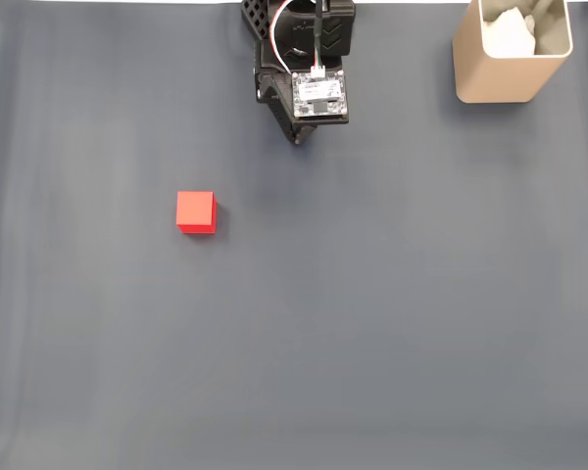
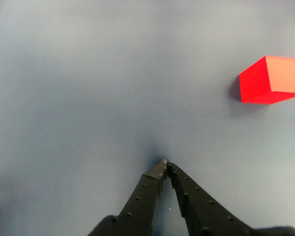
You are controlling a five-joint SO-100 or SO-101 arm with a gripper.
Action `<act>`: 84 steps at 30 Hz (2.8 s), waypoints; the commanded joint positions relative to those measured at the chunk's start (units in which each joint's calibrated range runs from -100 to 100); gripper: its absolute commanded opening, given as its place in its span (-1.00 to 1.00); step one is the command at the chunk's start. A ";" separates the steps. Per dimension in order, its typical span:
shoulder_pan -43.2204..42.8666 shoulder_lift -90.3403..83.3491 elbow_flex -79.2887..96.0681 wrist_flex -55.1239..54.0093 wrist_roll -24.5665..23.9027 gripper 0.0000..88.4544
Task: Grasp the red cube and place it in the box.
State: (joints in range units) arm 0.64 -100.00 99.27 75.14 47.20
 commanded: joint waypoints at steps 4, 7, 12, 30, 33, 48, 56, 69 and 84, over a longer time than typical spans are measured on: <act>-0.39 0.09 0.55 0.89 -0.29 -0.98; -0.39 0.09 0.55 0.89 -0.29 -0.98; -0.39 0.09 0.55 0.89 -0.29 -0.98; -0.39 0.09 0.55 0.89 -0.29 -0.98; -0.39 0.09 0.55 0.89 -0.29 -0.98; -0.39 0.09 0.55 0.89 -0.24 -1.00; -0.39 0.09 0.55 -5.01 -1.03 -1.00; -1.74 4.76 -4.92 -25.78 -2.15 -1.00; -3.02 27.61 -32.91 -30.46 -3.27 -1.00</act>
State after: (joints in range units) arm -2.22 -76.55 74.68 45.82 44.27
